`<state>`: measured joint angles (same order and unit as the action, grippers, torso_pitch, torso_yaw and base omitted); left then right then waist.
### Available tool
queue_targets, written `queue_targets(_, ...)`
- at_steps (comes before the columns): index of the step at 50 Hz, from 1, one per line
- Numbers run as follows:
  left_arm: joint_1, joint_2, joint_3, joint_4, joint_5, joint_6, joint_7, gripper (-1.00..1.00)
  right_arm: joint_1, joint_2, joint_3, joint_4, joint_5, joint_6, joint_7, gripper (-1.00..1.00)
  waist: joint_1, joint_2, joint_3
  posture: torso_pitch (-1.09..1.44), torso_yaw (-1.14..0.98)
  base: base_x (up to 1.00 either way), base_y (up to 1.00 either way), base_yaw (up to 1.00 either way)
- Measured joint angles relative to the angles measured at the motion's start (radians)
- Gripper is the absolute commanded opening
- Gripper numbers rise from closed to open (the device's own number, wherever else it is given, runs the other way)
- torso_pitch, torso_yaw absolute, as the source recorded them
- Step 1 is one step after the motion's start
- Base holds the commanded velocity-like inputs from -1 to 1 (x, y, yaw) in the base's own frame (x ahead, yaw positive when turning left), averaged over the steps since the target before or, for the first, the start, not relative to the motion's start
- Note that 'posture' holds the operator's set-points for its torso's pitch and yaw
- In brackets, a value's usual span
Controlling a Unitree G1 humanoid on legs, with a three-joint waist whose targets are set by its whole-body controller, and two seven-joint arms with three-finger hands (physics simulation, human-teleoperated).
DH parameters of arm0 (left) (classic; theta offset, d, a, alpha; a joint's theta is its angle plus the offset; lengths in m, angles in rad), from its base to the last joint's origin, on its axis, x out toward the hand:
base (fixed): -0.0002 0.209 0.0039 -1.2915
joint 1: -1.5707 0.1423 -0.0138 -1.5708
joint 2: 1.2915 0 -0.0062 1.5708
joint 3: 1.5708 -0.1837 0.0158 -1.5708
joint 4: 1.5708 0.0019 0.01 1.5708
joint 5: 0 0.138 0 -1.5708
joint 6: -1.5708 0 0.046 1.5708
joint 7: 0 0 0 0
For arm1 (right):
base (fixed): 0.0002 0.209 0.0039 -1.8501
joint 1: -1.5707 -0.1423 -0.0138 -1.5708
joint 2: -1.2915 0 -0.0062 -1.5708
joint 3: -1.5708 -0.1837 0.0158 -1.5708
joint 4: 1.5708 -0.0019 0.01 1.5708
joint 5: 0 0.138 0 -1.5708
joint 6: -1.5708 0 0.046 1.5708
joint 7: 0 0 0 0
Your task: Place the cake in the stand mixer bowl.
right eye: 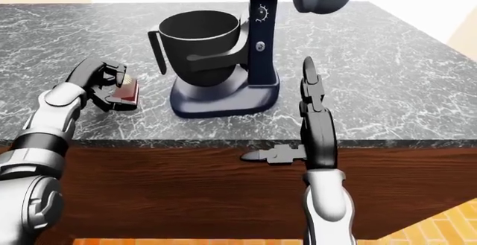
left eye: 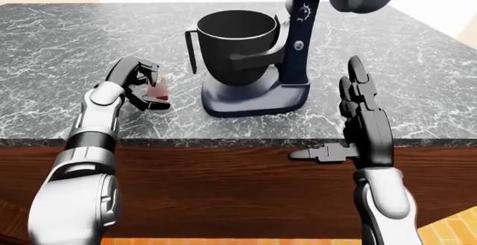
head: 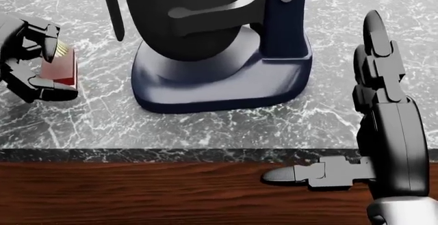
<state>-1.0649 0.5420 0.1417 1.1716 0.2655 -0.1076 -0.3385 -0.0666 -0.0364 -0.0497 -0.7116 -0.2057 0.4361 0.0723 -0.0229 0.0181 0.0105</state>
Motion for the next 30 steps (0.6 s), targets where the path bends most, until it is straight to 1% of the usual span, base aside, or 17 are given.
queue_targets(9, -0.039, 0.039, 0.005, -0.014, 0.016, 0.052, -0.019, -1.00, -0.001, 0.001, 0.007, 0.004, -0.003, 0.005, -0.001, 1.00, 0.005, -0.007, 0.009, 0.00, 0.00, 0.00, 0.00, 0.00)
queue_targets(18, -0.094, 0.073, 0.010, -0.061, 0.018, 0.089, -0.042, -1.00, -0.004, 0.001, 0.005, 0.002, -0.002, 0.005, 0.001, 1.00, 0.008, -0.008, 0.010, 0.00, 0.00, 0.00, 0.00, 0.00)
queue_targets(25, -0.127, 0.087, 0.009, -0.077, 0.027, 0.099, -0.057, -1.00, -0.003, 0.000, 0.002, 0.000, -0.002, 0.006, 0.001, 1.00, 0.009, -0.006, 0.010, 0.00, 0.00, 0.00, 0.00, 0.00)
queue_targets(30, -0.156, 0.098, 0.008, -0.082, 0.034, 0.121, -0.079, -1.00, -0.002, 0.000, 0.003, -0.001, -0.007, 0.007, -0.001, 1.00, 0.008, -0.008, 0.015, 0.00, 0.00, 0.00, 0.00, 0.00)
